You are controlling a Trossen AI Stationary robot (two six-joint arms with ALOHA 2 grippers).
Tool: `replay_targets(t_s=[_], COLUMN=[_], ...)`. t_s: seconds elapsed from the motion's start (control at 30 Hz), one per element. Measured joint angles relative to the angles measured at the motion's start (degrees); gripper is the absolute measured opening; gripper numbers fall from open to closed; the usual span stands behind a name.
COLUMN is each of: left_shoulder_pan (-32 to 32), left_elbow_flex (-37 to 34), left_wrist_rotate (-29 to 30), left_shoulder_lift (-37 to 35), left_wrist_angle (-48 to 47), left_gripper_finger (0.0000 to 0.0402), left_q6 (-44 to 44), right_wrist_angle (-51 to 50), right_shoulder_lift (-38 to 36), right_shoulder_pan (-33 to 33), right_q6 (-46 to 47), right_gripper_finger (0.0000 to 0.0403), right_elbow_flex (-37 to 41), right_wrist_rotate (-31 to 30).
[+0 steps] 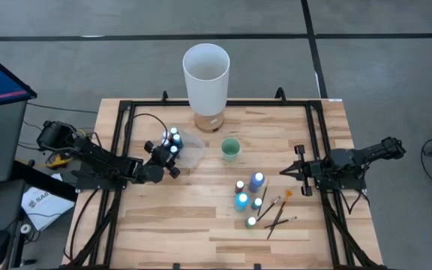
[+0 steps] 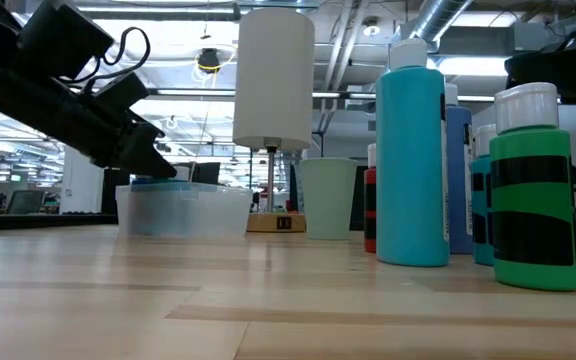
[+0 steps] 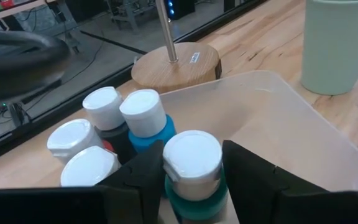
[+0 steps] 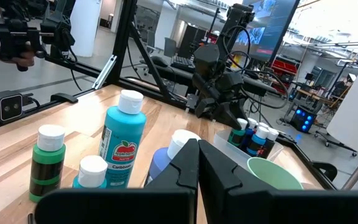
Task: Pick & Place Paint Supplies
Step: Put the dark green paint bottle into the transparent bin
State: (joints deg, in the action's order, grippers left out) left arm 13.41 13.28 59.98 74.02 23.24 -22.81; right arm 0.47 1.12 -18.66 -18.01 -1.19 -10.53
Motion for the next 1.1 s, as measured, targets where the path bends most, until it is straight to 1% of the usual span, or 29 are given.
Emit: replay_targets(t_s=[0.17, 0.6, 0.9, 1.1], left_shoulder_pan=[0.0, 0.0, 0.0, 0.0], left_elbow_flex=[0.0, 0.0, 0.1, 0.1], left_wrist_rotate=[0.5, 0.5, 3.6, 4.4], left_shoulder_lift=[0.0, -0.1, -0.2, -0.2], left_wrist_angle=[0.0, 1.0, 1.7, 1.7], left_gripper_finger=[0.0146, 0.0145, 0.0146, 0.0145], left_q6=[0.1, 5.0, 6.5, 6.5], right_wrist_angle=[0.0, 0.0, 0.0, 0.0], right_shoulder_lift=[0.0, 0.0, 0.0, 0.0], right_shoulder_pan=[0.0, 0.0, 0.0, 0.0], right_q6=[0.0, 0.0, 0.0, 0.0], right_gripper_finger=[0.0, 0.0, 0.0, 0.0], right_elbow_flex=[0.0, 0.0, 0.0, 0.0], right_wrist_rotate=[0.0, 0.0, 0.0, 0.0])
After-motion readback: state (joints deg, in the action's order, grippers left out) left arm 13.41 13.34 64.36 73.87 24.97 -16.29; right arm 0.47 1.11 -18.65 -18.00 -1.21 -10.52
